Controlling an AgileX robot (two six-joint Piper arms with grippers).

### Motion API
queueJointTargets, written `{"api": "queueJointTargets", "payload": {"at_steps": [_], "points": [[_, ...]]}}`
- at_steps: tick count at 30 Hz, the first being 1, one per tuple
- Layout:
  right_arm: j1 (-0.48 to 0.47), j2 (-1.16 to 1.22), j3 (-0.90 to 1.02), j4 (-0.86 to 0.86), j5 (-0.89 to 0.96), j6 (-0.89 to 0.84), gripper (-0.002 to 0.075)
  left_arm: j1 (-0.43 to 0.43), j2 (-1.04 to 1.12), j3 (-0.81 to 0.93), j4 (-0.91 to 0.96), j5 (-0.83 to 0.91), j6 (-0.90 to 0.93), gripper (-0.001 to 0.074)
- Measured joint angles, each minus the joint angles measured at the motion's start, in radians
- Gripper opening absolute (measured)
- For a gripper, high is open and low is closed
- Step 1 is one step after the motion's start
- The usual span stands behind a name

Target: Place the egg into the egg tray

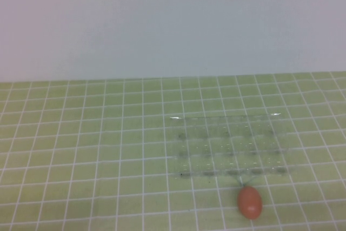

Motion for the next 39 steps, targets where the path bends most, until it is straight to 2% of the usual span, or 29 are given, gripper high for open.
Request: {"api": "queueJointTargets", "payload": {"at_steps": [12,16,19,25,28,32,39], "points": [[0.000,0.000,0.000,0.050,0.014,0.000,-0.0002,0.000,0.000,0.000,0.000,0.000,0.000,0.0000],[0.000,0.018,-0.062,0.032,0.071,-0.012,-0.0002,0.000,0.000,0.000,0.000,0.000,0.000,0.0000],[0.000,0.108,-0.164,-0.008,0.073,-0.020,-0.0002,0.000,0.000,0.000,0.000,0.000,0.000,0.0000],[0.016,0.434,-0.371,-0.025,0.075,0.014,-0.0002,0.000,0.000,0.000,0.000,0.000,0.000,0.0000],[0.075,0.602,-0.481,-0.040,0.114,0.060,-0.0002,0.000,0.000,0.000,0.000,0.000,0.000,0.0000],[0.211,0.811,-0.595,-0.051,0.156,0.077,-0.0002,0.000,0.000,0.000,0.000,0.000,0.000,0.0000],[0.409,1.075,-0.696,-0.021,0.148,0.081,-0.0002,0.000,0.000,0.000,0.000,0.000,0.000,0.0000]]}}
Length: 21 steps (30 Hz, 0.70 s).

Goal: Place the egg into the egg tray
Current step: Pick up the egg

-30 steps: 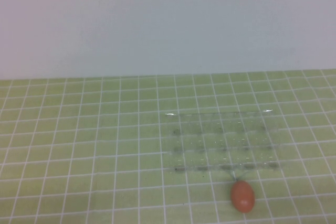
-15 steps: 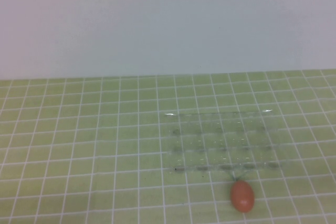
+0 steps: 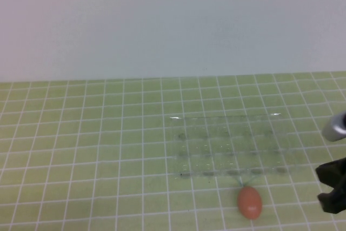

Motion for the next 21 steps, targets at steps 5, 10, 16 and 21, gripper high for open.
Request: {"api": "queueJointTargets", "payload": {"at_steps": [5,10,16,21], "points": [[0.068,0.131,-0.040,0.017,-0.017,0.000,-0.0002,0.000,0.000,0.000,0.000,0.000,0.000,0.0000],[0.133,0.219,-0.080,0.053,-0.021,0.048,-0.0002,0.000,0.000,0.000,0.000,0.000,0.000,0.0000],[0.169,0.356,-0.152,0.076,-0.018,0.184,0.0036,0.000,0.000,0.000,0.000,0.000,0.000,0.0000],[0.171,0.480,-0.228,0.078,0.042,0.244,0.0283,0.000,0.000,0.000,0.000,0.000,0.000,0.0000]]}}
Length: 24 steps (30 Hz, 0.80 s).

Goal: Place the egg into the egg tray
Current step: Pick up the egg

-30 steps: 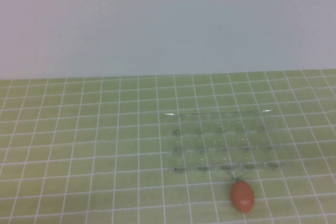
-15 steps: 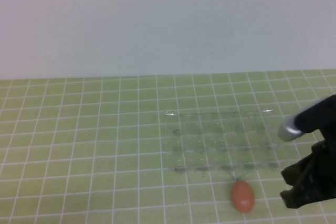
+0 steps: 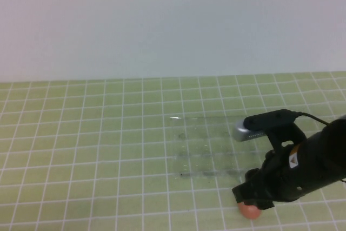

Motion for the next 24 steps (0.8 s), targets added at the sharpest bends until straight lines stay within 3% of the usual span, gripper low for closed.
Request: {"api": "queueJointTargets", "payload": {"at_steps": [3,6,24], "points": [[0.000,0.056,-0.038,0.002,0.017,0.024,0.0472,0.000,0.000,0.000,0.000,0.000,0.000,0.0000],[0.000,0.102,-0.080,0.005,0.043,0.058,0.0538,0.000,0.000,0.000,0.000,0.000,0.000,0.0000],[0.000,0.305,-0.239,-0.119,0.126,0.206,0.0561,0.000,0.000,0.000,0.000,0.000,0.000,0.0000]]}}
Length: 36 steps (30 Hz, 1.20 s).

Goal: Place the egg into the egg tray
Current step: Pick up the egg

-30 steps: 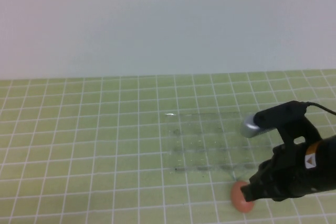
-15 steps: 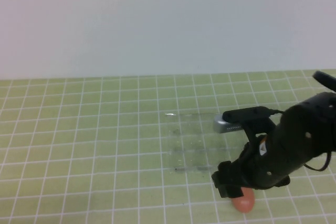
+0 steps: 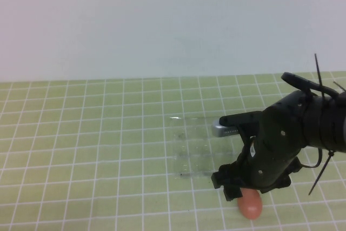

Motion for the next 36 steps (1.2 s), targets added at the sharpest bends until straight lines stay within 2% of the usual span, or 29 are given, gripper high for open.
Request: {"api": "queueJointTargets", "payload": {"at_steps": [5,11,18,24,36], "points": [[0.000,0.027,-0.003,-0.006,0.014,0.007,0.0556,0.000,0.000,0.000,0.000,0.000,0.000,0.0000],[-0.002,0.052,-0.004,-0.014,0.019,0.019,0.0497,0.000,0.000,0.000,0.000,0.000,0.000,0.0000],[-0.005,0.055,-0.006,-0.014,-0.003,0.023,0.0477,0.000,0.000,0.000,0.000,0.000,0.000,0.0000],[-0.005,0.055,-0.009,-0.014,-0.027,0.023,0.0388,0.000,0.000,0.000,0.000,0.000,0.000,0.0000],[-0.005,0.050,-0.010,-0.014,-0.023,0.023,0.0374,0.000,0.000,0.000,0.000,0.000,0.000,0.0000]]}}
